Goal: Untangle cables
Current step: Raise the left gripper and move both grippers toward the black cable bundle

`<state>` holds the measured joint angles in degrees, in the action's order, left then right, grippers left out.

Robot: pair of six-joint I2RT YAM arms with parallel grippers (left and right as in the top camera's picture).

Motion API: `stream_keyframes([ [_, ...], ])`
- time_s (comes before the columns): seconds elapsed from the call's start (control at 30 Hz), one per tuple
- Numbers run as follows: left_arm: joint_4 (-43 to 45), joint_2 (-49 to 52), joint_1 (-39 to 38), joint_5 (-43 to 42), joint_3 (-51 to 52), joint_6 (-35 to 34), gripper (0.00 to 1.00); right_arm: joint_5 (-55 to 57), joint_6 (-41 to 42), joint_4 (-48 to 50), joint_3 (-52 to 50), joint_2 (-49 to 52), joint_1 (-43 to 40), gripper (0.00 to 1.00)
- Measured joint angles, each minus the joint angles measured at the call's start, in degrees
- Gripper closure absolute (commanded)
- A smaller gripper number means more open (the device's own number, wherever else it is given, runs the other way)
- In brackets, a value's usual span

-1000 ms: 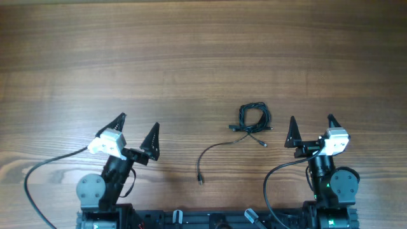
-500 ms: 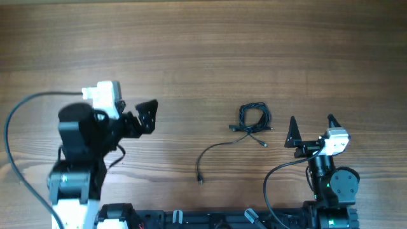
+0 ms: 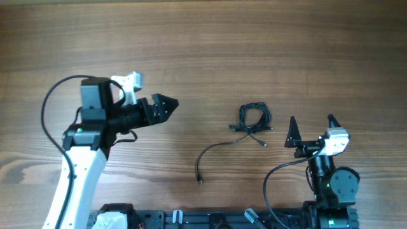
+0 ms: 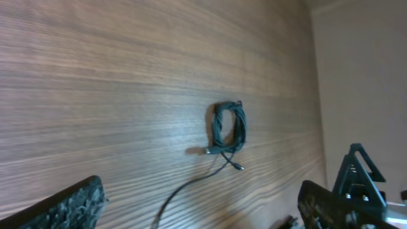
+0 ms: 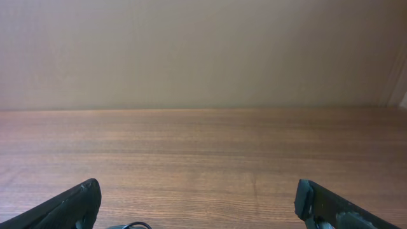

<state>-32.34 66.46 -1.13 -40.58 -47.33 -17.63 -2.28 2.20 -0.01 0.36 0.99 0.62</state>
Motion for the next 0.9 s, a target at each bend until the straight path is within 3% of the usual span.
stream_keyframes([
  [0.17,4.2,2.1,-8.1,4.8,0.0,-6.8,0.11,0.0,0.0,0.0,0.0,0.0,0.0,0.0],
  [0.3,9.2,3.2,-19.3,16.5,0.0,-12.5,0.13,0.0,0.0,0.0,0.0,0.0,0.0,0.0],
  [0.5,14.3,6.3,-33.1,32.9,0.0,-15.3,0.14,0.0,0.0,0.0,0.0,0.0,0.0,0.0],
  [0.67,15.6,8.2,-36.2,38.4,0.0,-15.7,0.16,0.0,0.0,0.0,0.0,0.0,0.0,0.0],
  [0.9,6.6,8.0,-34.4,42.5,-0.2,-15.7,0.11,0.0,0.0,0.0,0.0,0.0,0.0,0.0],
])
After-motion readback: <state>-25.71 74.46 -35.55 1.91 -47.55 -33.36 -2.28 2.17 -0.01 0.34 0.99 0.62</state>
